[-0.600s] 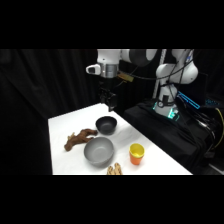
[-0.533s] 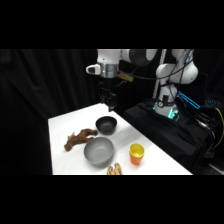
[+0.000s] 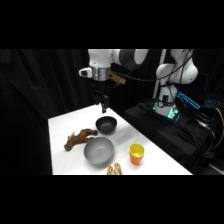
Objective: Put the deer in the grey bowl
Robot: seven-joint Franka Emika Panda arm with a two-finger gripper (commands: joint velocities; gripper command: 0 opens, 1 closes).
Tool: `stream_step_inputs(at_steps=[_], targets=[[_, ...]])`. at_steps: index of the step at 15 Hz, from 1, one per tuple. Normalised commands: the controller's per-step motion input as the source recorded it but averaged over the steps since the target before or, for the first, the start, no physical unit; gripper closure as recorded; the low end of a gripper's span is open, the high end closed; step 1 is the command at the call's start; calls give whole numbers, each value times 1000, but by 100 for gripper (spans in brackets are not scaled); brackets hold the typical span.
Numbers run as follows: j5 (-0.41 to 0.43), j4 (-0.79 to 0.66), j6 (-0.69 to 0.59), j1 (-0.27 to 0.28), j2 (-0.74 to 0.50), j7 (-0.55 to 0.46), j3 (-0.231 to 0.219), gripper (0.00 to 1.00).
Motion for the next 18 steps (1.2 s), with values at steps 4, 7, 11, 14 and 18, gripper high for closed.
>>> stream_step_inputs(at_steps=[4,7,11,14,18], targets=[[56,613,-37,-71,434,-217,-27,0],[119,650,25,-73,531,-233,-8,0],[154,656,40,-89,571,-235,0,0],[120,595,15,-72,521,-196,7,0],[93,511,6,-45,443,-176,18,0]])
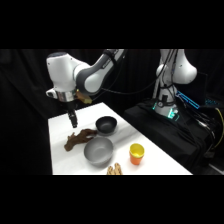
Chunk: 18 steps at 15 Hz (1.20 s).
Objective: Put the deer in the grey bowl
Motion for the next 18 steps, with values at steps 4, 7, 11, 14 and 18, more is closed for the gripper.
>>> stream_step_inputs(at_steps=[4,7,11,14,18], targets=[[66,459,0,-38,381,-158,8,0],[90,373,15,-67,326,-176,14,0],[114,261,70,-84,274,-194,34,0],[126,209,89,-71,236,-195,61,0],[122,207,64,-60,192,-187,63,25]])
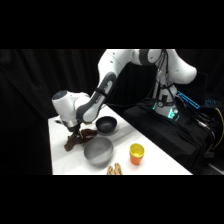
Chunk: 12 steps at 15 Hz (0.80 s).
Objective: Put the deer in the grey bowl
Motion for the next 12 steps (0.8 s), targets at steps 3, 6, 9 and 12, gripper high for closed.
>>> stream_step_inputs(at_steps=[3,6,9,12], targets=[[104,189,39,-60,104,-190,44,43],[80,168,10,-43,40,-183,27,68],[65,146,-43,-33,-10,-170,12,91],[51,66,-155,-9,-150,-137,-7,94]])
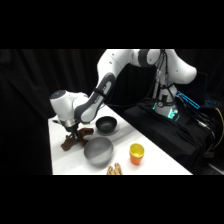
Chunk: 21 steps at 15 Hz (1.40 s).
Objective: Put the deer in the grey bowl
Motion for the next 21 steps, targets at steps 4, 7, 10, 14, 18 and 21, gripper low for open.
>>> stream_step_inputs(at_steps=[4,7,10,14,18,21], targets=[[7,-118,-236,56,-406,-100,-28,93],[-30,-249,-248,109,-511,-69,-22,93],[-48,-355,-233,139,-531,-40,12,93],[-111,-544,-62,198,-544,38,52,93],[-121,-532,103,165,-390,102,79,93],[-60,-453,173,48,-250,69,66,94]])
